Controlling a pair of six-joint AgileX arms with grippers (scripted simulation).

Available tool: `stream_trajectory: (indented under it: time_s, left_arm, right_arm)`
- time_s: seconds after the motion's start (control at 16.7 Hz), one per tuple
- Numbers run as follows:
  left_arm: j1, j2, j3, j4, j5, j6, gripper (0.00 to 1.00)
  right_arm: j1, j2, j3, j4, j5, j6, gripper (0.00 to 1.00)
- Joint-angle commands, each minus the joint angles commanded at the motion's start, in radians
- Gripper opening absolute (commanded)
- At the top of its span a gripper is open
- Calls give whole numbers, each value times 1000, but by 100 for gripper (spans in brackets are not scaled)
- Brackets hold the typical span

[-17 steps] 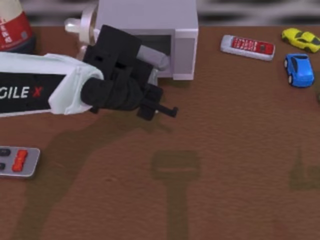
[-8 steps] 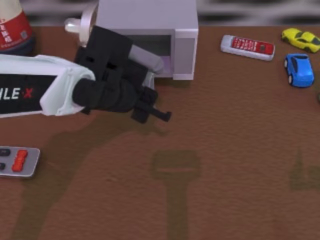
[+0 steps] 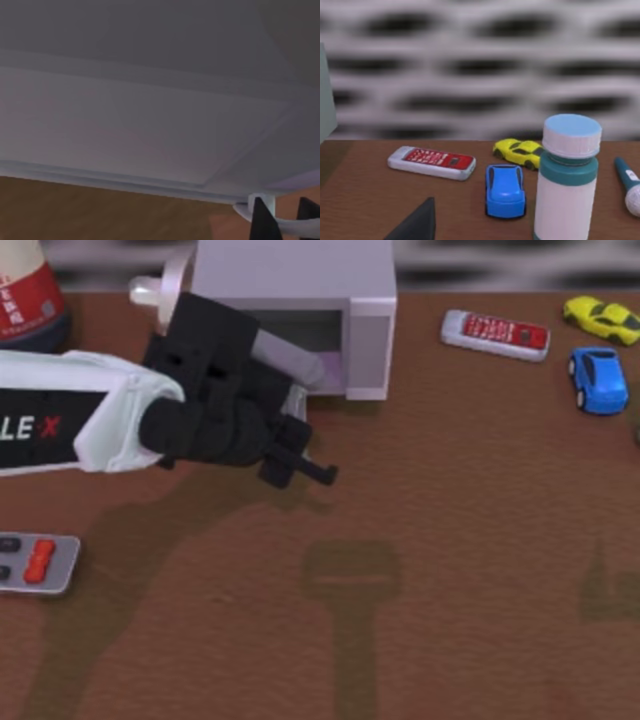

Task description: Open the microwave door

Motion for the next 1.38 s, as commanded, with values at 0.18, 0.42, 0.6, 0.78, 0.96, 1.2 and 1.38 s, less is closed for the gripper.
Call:
stream_trajectory:
  time_s: [0.18,0.42,0.6,0.78,0.96,1.2,1.38]
  left_arm:
    - [0,0,0,0,0,0,0]
    - [0,0,0,0,0,0,0]
    - [0,0,0,0,0,0,0]
    - [0,0,0,0,0,0,0]
    - [0,0,0,0,0,0,0]
    - [-5,2,-4,-1,9,-1,0]
    - [15,-13,-17,-5,31,41,0]
  right_arm:
    - [0,0,0,0,0,0,100]
    - [0,0,0,0,0,0,100]
    - [0,0,0,0,0,0,100]
    - [0,0,0,0,0,0,100]
    - [0,0,0,0,0,0,100]
    - [0,0,0,0,0,0,100]
    - [0,0,0,0,0,0,100]
